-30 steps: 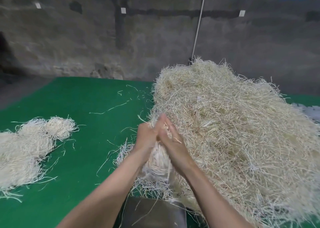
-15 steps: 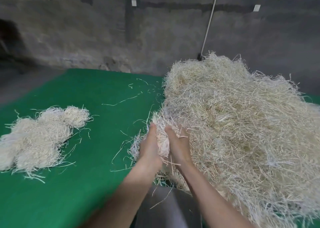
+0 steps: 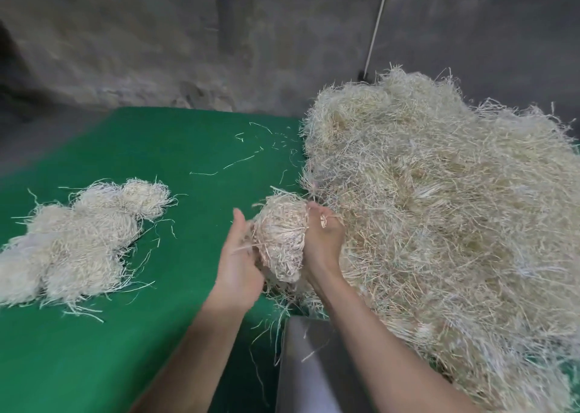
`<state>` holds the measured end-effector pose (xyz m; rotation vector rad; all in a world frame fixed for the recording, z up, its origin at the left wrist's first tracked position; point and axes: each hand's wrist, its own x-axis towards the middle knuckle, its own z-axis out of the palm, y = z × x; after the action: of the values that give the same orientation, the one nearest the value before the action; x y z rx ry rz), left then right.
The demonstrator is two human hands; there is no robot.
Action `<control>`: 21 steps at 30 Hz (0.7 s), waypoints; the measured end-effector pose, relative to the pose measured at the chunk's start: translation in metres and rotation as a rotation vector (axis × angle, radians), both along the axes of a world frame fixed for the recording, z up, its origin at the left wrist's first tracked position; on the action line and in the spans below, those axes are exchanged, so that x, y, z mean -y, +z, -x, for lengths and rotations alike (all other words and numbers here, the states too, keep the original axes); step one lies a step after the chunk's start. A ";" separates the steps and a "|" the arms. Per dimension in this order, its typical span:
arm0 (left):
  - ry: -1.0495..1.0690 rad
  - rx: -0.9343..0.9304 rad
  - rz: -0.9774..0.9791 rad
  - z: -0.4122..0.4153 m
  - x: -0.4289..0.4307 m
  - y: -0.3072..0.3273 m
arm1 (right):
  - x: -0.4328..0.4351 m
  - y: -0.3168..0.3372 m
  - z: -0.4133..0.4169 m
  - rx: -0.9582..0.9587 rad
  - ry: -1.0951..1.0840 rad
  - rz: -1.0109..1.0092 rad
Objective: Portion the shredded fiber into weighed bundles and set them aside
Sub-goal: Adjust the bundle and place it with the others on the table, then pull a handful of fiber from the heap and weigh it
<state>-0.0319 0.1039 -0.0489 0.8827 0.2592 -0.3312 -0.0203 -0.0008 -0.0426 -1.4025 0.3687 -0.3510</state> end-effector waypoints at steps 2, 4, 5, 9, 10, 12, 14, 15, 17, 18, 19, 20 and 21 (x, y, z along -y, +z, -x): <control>-0.076 -0.107 0.052 0.012 -0.010 -0.018 | -0.023 -0.012 0.000 -0.003 0.077 0.039; -0.020 -0.139 0.035 0.017 -0.022 -0.030 | -0.048 -0.025 0.001 -0.033 0.191 0.122; 0.076 -0.106 -0.065 0.013 -0.031 -0.037 | -0.058 -0.033 -0.002 -0.050 0.244 0.154; 0.358 -0.026 -0.320 -0.008 -0.084 -0.057 | -0.091 -0.058 -0.019 -0.174 0.497 0.239; 0.395 -0.023 -0.370 -0.016 -0.099 -0.064 | -0.101 -0.063 -0.024 -0.198 0.554 0.228; 0.451 -0.044 -0.437 -0.031 -0.125 -0.073 | -0.119 -0.071 -0.034 -0.207 0.662 0.246; 0.493 -0.107 -0.521 -0.048 -0.152 -0.082 | -0.136 -0.080 -0.040 -0.164 0.719 0.308; 0.524 -0.133 -0.550 -0.056 -0.165 -0.085 | -0.142 -0.084 -0.040 -0.122 0.720 0.350; 0.562 -0.140 -0.605 -0.078 -0.190 -0.091 | -0.152 -0.100 -0.041 -0.024 0.692 0.459; 0.556 -0.136 -0.624 -0.092 -0.200 -0.094 | -0.156 -0.111 -0.042 -0.011 0.701 0.527; 0.540 -0.134 -0.651 -0.105 -0.209 -0.097 | -0.159 -0.122 -0.042 -0.033 0.732 0.611; 0.509 -0.132 -0.693 -0.118 -0.219 -0.100 | -0.162 -0.131 -0.044 -0.079 0.785 0.704; 0.460 -0.115 -0.761 -0.127 -0.227 -0.102 | -0.164 -0.138 -0.045 -0.153 0.863 0.802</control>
<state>0.0952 0.3308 -0.1513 1.5122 0.7086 0.1702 0.0244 0.1635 -0.1809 -2.2200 -0.3204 0.3728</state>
